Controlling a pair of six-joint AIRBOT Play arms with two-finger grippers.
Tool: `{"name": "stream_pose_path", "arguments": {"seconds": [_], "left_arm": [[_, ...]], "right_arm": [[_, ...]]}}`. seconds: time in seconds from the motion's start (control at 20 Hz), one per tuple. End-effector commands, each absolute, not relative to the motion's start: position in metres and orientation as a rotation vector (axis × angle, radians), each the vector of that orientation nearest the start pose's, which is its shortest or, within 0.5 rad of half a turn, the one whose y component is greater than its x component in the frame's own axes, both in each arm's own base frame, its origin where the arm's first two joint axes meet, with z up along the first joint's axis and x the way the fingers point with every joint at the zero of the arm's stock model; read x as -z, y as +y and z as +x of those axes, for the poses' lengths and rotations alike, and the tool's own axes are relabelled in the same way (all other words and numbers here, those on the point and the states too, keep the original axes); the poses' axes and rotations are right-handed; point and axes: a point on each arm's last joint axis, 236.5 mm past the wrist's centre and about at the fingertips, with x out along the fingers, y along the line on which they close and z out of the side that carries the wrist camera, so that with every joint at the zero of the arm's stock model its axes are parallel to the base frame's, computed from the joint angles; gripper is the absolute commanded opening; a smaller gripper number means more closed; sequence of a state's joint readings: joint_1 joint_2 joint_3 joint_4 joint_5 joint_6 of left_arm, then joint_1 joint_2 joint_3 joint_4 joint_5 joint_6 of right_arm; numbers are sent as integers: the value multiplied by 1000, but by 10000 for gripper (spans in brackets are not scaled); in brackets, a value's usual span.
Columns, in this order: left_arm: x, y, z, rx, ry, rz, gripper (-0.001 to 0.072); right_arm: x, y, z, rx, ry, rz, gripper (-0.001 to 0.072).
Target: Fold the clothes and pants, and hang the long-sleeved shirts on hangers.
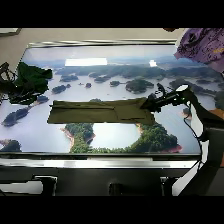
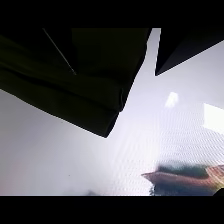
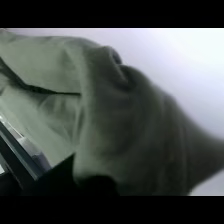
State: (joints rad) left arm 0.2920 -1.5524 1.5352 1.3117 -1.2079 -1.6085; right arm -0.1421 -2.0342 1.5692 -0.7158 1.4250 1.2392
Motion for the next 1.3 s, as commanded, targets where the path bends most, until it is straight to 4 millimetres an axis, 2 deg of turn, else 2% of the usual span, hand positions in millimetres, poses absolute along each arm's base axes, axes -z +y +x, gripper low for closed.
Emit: {"name": "stream_pose_path", "arguments": {"seconds": [0.0,0.05,0.15,0.2,0.25,0.35,0.45,0.55,0.7,0.8,0.9,1.0,1.15,1.25], "left_arm": [[-35,73,467,-98,1161,-466,515],[-37,68,469,-83,1154,-489,422],[-39,48,476,-29,1144,-549,61],[-38,35,480,1,1145,-568,17],[-35,15,484,43,1152,-584,17],[-27,-39,494,143,1169,-608,17],[-17,-108,504,232,1178,-654,17],[-7,-186,510,324,1166,-695,16],[3,-299,500,452,1142,-763,16],[15,-360,482,508,1157,-811,16],[27,-408,459,556,1208,-859,16],[34,-446,442,606,1251,-879,15],[40,-490,424,651,1298,-911,15],[46,-512,414,649,1340,-944,15]], "right_arm": [[91,128,443,-627,1571,757,63],[81,124,446,-619,1549,742,30],[52,115,451,-566,1506,723,29],[37,109,451,-524,1492,714,29],[18,103,451,-475,1478,703,29],[-23,94,450,-409,1428,680,29],[-60,86,447,-336,1374,671,29],[-87,78,437,-261,1359,679,29],[-119,78,422,-210,1355,725,29],[-138,79,413,-187,1337,756,29],[-151,80,404,-173,1329,774,29],[-160,81,396,-166,1326,783,29],[-167,82,392,-156,1316,797,29],[-170,82,392,-146,1311,813,29]]}}
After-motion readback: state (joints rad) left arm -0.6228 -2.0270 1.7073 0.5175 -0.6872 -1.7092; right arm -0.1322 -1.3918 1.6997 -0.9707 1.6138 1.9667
